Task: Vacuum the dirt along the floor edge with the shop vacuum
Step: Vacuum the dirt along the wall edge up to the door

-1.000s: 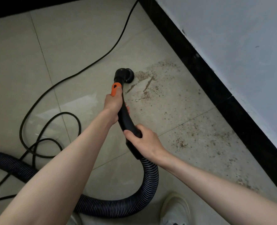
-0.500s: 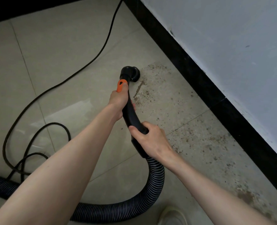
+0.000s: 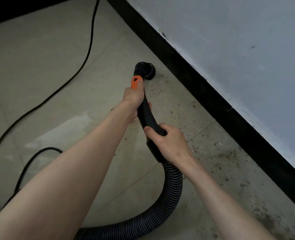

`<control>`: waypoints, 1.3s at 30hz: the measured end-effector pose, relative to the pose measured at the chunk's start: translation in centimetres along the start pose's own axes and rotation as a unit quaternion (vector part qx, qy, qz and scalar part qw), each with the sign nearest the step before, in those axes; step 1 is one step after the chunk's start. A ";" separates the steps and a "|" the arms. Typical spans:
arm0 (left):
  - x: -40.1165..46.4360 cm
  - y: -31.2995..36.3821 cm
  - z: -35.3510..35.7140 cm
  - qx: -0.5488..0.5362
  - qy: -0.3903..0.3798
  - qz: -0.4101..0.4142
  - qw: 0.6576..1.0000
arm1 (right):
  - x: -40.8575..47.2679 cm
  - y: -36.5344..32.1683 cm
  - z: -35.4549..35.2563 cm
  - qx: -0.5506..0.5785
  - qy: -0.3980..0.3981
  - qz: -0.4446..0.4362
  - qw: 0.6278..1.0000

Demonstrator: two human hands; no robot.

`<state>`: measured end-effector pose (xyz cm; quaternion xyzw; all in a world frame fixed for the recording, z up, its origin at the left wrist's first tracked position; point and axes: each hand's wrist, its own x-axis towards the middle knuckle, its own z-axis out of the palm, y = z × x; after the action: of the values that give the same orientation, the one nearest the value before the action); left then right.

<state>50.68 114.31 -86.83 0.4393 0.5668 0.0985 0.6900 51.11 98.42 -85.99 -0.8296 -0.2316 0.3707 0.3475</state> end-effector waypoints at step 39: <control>-5.6 -3.3 -4.8 0.042 -0.039 -0.010 0.998 | -6.2 -0.3 2.5 -0.002 -0.104 -0.018 0.994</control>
<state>43.49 111.19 -85.17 0.4653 0.5472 0.0505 0.6939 45.27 95.68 -84.16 -0.7828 -0.2826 0.4480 0.3265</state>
